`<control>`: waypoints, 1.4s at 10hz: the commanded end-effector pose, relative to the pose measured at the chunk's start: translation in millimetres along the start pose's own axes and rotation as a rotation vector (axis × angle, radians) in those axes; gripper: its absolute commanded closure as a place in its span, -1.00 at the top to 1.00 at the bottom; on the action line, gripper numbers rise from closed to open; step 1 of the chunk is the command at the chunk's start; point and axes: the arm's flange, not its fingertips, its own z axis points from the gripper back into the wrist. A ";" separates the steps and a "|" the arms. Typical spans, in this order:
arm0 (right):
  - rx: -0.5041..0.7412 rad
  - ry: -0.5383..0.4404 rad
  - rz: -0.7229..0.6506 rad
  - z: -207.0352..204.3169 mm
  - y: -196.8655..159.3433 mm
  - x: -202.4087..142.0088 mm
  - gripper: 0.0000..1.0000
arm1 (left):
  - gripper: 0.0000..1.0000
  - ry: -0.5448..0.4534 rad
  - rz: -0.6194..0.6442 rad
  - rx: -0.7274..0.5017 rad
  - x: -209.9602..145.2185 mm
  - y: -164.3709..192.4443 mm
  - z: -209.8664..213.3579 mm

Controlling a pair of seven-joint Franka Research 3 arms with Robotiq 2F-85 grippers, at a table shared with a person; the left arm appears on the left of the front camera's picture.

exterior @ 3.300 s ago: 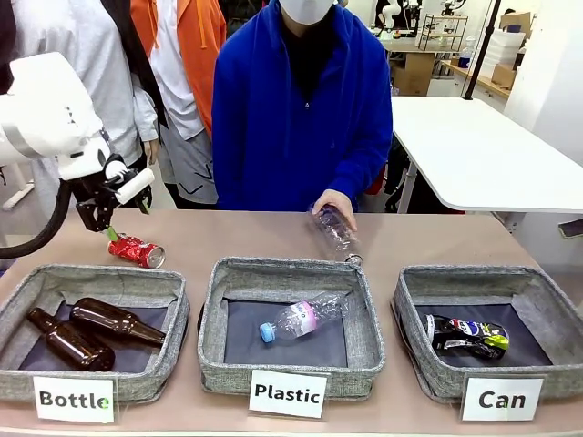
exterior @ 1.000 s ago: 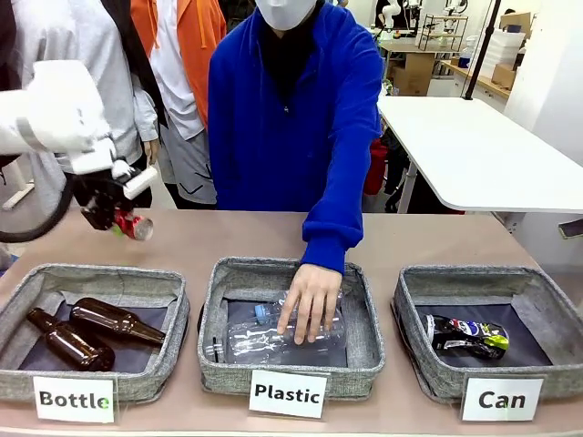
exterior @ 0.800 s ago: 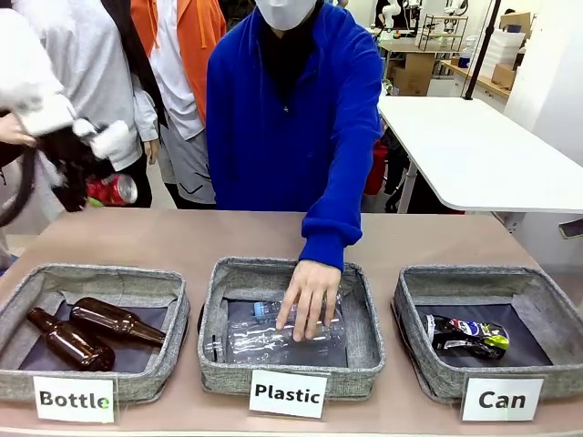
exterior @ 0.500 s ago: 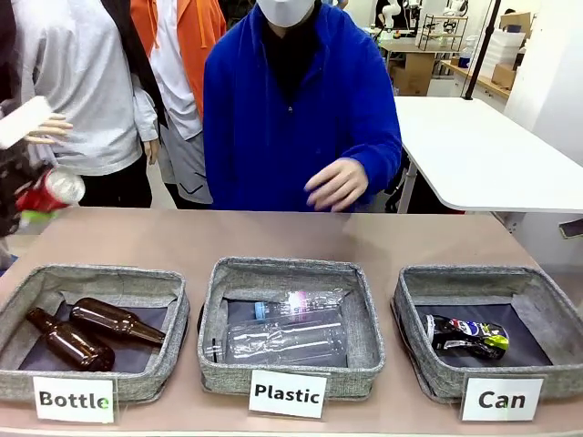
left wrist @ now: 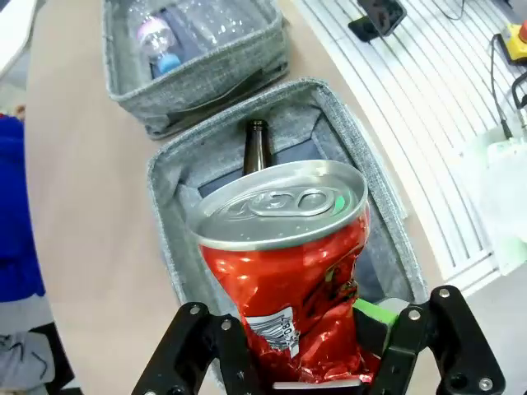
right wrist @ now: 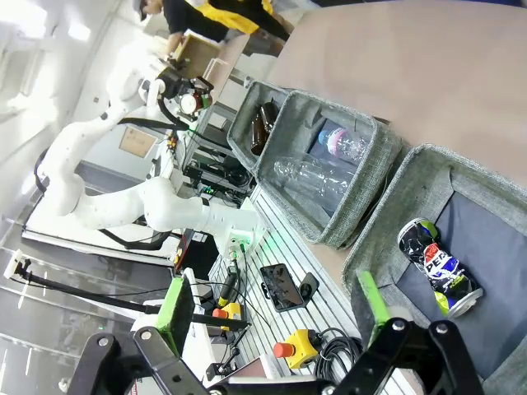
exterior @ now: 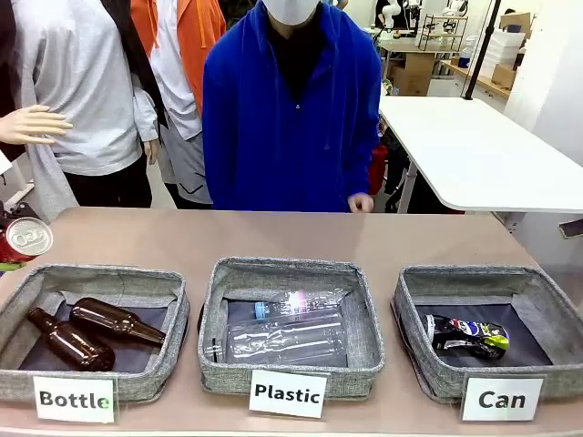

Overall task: Sort the can waste into the basket.
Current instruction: Pick up the can waste from the table and place it in the right Fabric basket.

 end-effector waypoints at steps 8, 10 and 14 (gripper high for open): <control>0.002 0.011 0.025 1.9 0.5 -0.5 1.00 | -1.00 -0.144 0.138 -0.129 133.2 54.6 -49.2; 0.000 0.000 0.000 -0.2 0.0 0.1 1.00 | -1.00 -0.178 0.240 -0.118 232.8 89.4 -93.7; -0.111 -0.011 -0.076 132.5 48.9 -63.1 1.00 | -1.00 -0.103 0.260 0.029 398.0 157.2 -199.3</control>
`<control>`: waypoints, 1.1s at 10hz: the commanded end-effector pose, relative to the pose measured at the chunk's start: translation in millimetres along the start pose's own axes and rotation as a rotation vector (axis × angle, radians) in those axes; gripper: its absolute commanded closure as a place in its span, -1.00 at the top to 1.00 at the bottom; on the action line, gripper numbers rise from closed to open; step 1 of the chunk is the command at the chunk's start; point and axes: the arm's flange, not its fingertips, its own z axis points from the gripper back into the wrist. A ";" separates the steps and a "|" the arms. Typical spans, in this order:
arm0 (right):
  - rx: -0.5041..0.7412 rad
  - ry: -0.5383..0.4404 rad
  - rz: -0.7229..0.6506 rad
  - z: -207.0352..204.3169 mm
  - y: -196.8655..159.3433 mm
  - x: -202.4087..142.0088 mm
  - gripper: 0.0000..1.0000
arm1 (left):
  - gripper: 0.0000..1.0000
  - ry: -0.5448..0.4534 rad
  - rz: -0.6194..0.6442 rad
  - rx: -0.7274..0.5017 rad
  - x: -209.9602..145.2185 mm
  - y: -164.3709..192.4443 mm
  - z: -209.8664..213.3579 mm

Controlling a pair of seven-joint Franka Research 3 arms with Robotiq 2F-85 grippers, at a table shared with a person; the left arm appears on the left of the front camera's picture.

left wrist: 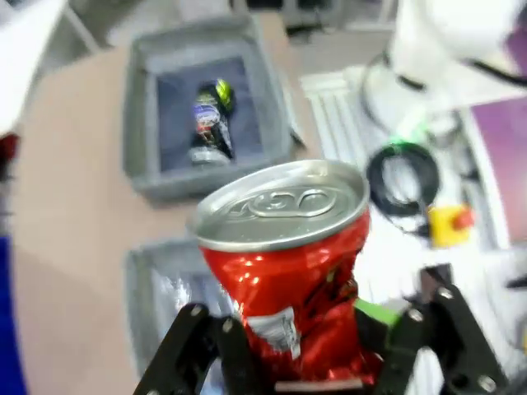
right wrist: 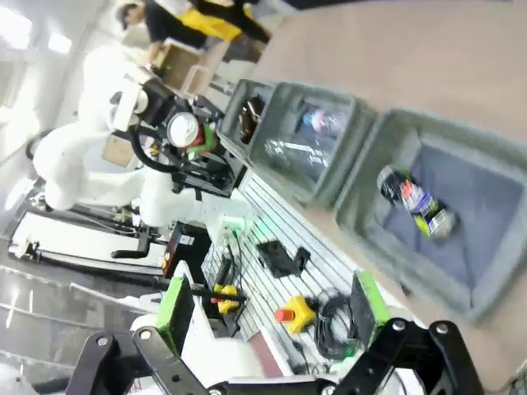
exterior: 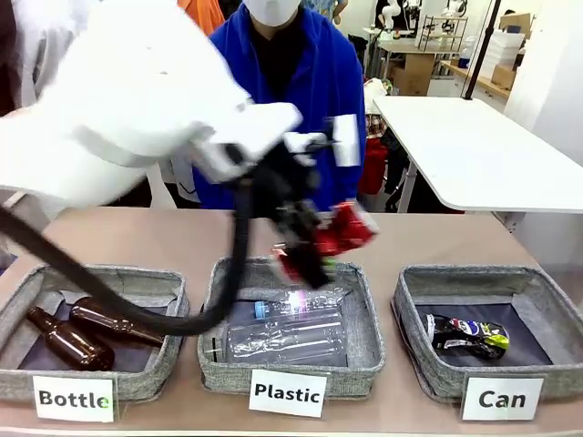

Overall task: Sort the can waste into the basket.
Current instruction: Pick up the can waste from the table and place it in the right Fabric basket.

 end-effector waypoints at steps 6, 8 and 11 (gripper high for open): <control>-0.166 -0.043 -0.053 113.3 -56.3 -102.8 1.00 | -1.00 0.088 -0.041 0.193 141.8 78.1 -201.0; -0.149 0.002 -0.079 89.7 -34.9 -89.1 1.00 | -1.00 0.219 -0.268 -0.071 144.8 92.1 -222.5; -0.149 0.002 -0.079 89.7 -34.9 -89.1 1.00 | -1.00 0.084 -0.068 0.204 109.4 68.8 -205.8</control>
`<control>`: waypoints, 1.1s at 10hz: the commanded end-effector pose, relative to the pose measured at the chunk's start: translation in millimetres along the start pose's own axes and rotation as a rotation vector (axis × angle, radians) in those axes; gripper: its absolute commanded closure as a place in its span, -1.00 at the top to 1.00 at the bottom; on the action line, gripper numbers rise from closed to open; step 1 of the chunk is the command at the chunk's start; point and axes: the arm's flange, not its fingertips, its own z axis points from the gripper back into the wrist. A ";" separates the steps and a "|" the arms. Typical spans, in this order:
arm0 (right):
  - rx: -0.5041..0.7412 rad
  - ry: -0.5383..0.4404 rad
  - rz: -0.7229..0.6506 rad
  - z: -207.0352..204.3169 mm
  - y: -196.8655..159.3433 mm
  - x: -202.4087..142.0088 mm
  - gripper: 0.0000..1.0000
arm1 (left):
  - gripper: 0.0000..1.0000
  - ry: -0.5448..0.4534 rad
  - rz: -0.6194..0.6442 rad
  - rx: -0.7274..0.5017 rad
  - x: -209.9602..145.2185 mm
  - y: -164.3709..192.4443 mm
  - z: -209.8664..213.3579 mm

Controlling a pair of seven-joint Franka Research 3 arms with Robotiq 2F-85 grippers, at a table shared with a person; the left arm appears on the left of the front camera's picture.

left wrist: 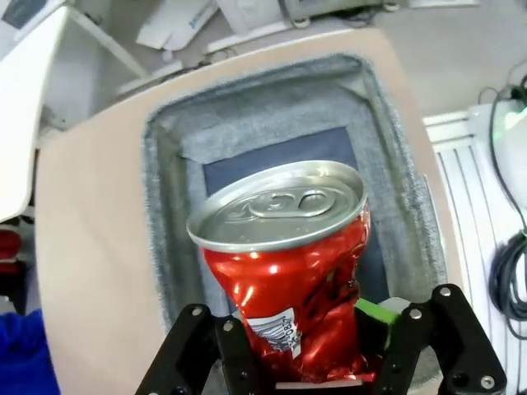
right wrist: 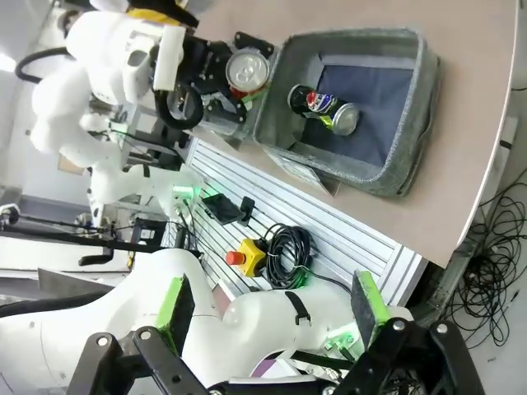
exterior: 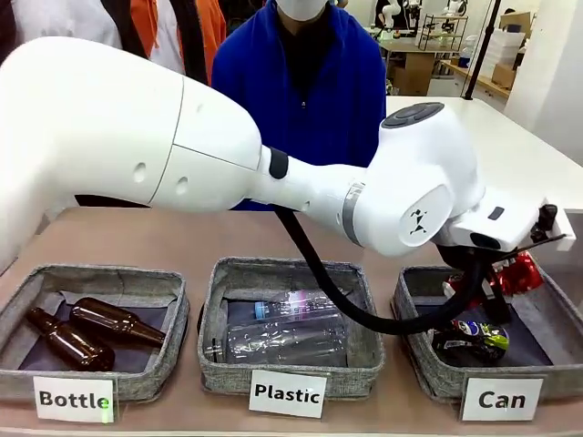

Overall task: Sort the can waste into the basket.
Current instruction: Pick up the can waste from the table and place it in the right Fabric basket.

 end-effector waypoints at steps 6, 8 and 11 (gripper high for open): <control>0.006 -0.010 -0.023 -1.4 5.7 -1.8 1.00 | 0.23 0.028 -0.028 0.002 -1.8 -2.9 -1.6; 0.006 -0.010 -0.023 -1.4 5.7 -1.8 1.00 | 1.00 0.003 -0.022 0.003 -5.5 -1.6 8.0; 0.006 -0.010 -0.023 -1.4 5.7 -1.8 1.00 | 1.00 -0.051 -0.004 0.041 -15.7 -1.5 37.1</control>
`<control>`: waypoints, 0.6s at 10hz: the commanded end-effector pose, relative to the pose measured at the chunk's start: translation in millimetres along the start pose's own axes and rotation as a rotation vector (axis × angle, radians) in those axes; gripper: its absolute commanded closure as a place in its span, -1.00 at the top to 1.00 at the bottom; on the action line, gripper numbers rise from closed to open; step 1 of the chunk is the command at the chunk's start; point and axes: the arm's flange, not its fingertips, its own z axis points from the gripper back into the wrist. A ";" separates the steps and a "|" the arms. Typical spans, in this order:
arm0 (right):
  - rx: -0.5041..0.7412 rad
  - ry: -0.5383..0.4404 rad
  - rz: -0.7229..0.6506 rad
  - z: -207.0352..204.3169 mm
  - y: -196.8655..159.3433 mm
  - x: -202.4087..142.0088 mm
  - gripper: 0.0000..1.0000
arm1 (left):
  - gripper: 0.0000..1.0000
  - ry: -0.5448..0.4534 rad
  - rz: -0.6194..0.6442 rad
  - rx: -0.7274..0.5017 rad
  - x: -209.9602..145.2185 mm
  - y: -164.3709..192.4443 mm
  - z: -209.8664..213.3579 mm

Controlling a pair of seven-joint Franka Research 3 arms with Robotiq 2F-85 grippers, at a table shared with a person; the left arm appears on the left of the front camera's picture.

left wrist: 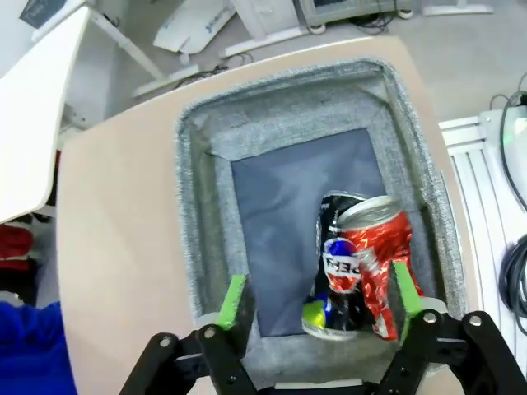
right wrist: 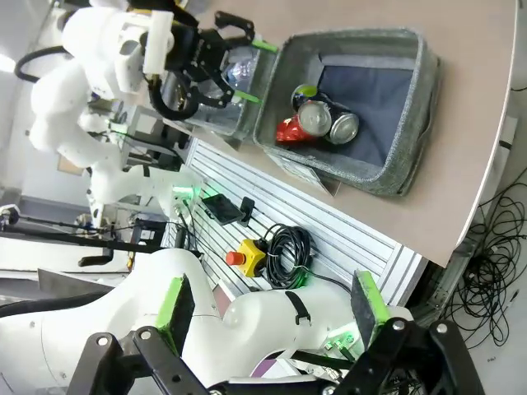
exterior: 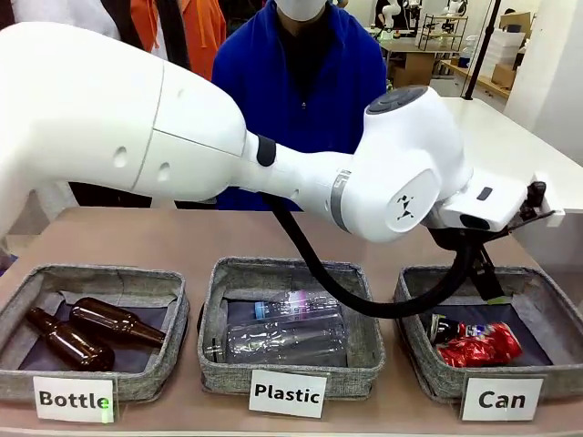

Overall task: Sort the can waste into the basket.
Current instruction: Pick up the can waste from the table and place it in the right Fabric basket.

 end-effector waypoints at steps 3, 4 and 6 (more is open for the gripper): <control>0.007 -0.007 -0.021 -2.3 5.3 -0.1 1.00 | 1.00 -0.068 0.056 0.010 -39.5 -11.4 81.9; 0.000 0.000 0.000 -0.1 0.0 -0.1 1.00 | 1.00 -0.016 0.147 0.028 -59.7 -10.7 120.2; 0.073 -0.010 0.075 -44.6 28.9 40.1 1.00 | 1.00 -0.041 0.211 0.012 -115.4 -23.1 202.6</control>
